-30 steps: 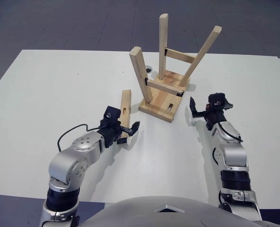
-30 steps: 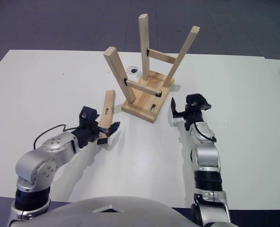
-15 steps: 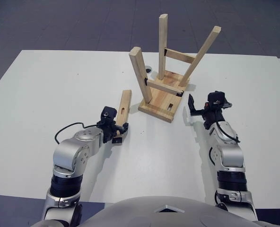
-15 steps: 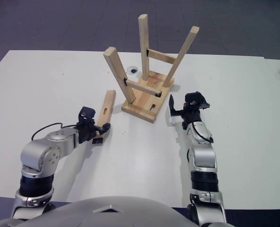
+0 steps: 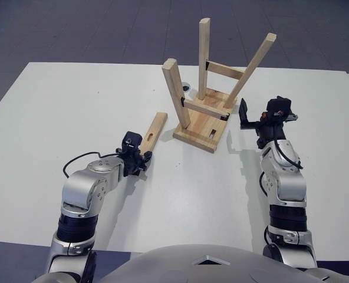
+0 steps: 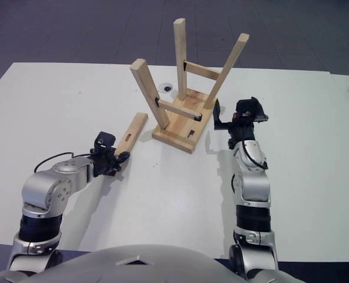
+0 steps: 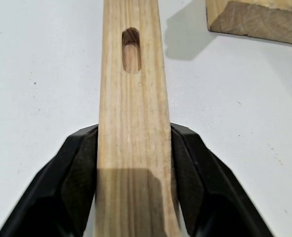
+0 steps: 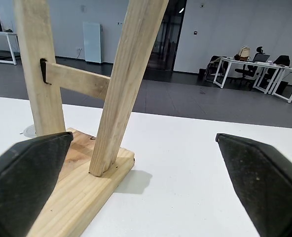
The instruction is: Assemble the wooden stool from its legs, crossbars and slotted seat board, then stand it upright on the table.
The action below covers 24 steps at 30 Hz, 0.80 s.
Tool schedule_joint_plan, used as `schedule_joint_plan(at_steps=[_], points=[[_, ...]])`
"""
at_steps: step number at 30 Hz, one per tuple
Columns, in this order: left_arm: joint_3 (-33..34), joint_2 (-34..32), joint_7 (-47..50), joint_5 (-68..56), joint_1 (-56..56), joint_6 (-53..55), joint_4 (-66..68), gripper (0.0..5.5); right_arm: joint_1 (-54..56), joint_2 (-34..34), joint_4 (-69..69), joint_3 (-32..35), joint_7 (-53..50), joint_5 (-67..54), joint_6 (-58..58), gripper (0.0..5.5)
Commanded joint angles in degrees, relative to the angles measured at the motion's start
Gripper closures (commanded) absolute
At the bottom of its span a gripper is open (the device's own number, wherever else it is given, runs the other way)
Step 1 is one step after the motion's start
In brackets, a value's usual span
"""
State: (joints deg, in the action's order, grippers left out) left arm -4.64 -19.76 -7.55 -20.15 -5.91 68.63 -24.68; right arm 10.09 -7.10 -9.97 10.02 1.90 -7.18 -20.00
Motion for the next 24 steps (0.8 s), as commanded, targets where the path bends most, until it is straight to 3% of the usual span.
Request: schedule_joint_plan(at_steps=[1,3,7,9,15,18,24], points=[[1.99,-1.85,-1.88,1.25,3.3,-4.81,0.76,3.44,2.38,1.82,-3.97,4.85,-0.4,-8.1,-5.07,0.1],[8.34,-1.89,-5.33,-1.61,4.08,-11.55,-4.1,3.44,1.97,1.03,-9.1,5.89,1.28,-12.37,-7.5,0.1],[23.21,-2.88,-13.16,-10.42,0.64,-23.44,-8.9,3.44,2.44,0.03,-19.28,15.3,0.61,-29.96,-13.22,0.1],[25.86,-4.84,-14.48,-11.75,-3.43,-26.53,-8.74,3.44,6.6,-0.23,-22.12,16.6,-0.62,-38.84,-14.71,0.1],[21.5,-9.05,-17.81,-12.09,-14.32,-31.31,-10.45,3.44,28.88,3.49,-17.1,10.5,-5.46,-51.64,-13.9,0.1],[18.3,-9.11,-18.75,-11.79,-17.32,-33.1,-10.71,3.44,33.33,5.48,-9.31,9.78,-3.96,-58.54,-14.94,0.1],[13.22,-9.65,-21.31,-11.26,-19.68,-35.04,-10.6,3.44,37.67,5.97,-1.3,7.68,-4.61,-61.19,-15.81,0.1]])
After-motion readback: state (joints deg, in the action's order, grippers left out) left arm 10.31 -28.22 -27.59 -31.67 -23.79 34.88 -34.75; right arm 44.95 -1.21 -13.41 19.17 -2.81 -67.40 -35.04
